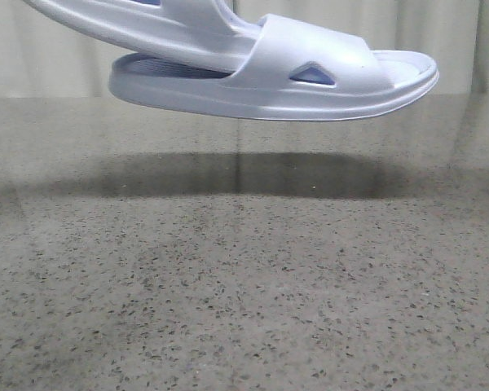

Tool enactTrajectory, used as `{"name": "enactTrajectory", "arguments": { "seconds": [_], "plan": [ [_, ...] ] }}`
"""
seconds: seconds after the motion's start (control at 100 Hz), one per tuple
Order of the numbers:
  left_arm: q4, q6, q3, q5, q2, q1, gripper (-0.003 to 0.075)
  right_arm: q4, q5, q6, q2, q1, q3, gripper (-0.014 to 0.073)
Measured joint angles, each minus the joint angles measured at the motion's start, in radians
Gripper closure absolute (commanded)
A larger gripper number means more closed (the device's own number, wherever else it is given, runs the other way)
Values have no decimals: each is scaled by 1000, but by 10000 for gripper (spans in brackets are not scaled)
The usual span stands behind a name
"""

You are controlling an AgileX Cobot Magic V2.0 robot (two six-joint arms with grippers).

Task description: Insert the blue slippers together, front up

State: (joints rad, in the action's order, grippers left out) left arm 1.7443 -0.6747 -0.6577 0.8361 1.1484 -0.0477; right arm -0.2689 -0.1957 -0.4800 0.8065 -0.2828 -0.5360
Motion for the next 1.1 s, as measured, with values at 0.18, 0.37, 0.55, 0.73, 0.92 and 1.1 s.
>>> {"name": "enactTrajectory", "arguments": {
  "seconds": [0.18,0.37,0.55,0.73,0.92,1.1],
  "plan": [
    [11,0,61,-28,4,0,704,0,0,0,0,0,0,270],
    [11,0,104,-47,4,0,704,0,0,0,0,0,0,270],
    [13,0,135,-61,4,0,704,0,0,0,0,0,0,270],
    [19,8,152,-77,4,0,704,0,0,0,0,0,0,270],
    [19,17,152,-83,4,0,704,0,0,2,0,0,0,270],
    [19,27,152,-94,4,0,704,0,0,2,0,0,0,270]
  ]
}}
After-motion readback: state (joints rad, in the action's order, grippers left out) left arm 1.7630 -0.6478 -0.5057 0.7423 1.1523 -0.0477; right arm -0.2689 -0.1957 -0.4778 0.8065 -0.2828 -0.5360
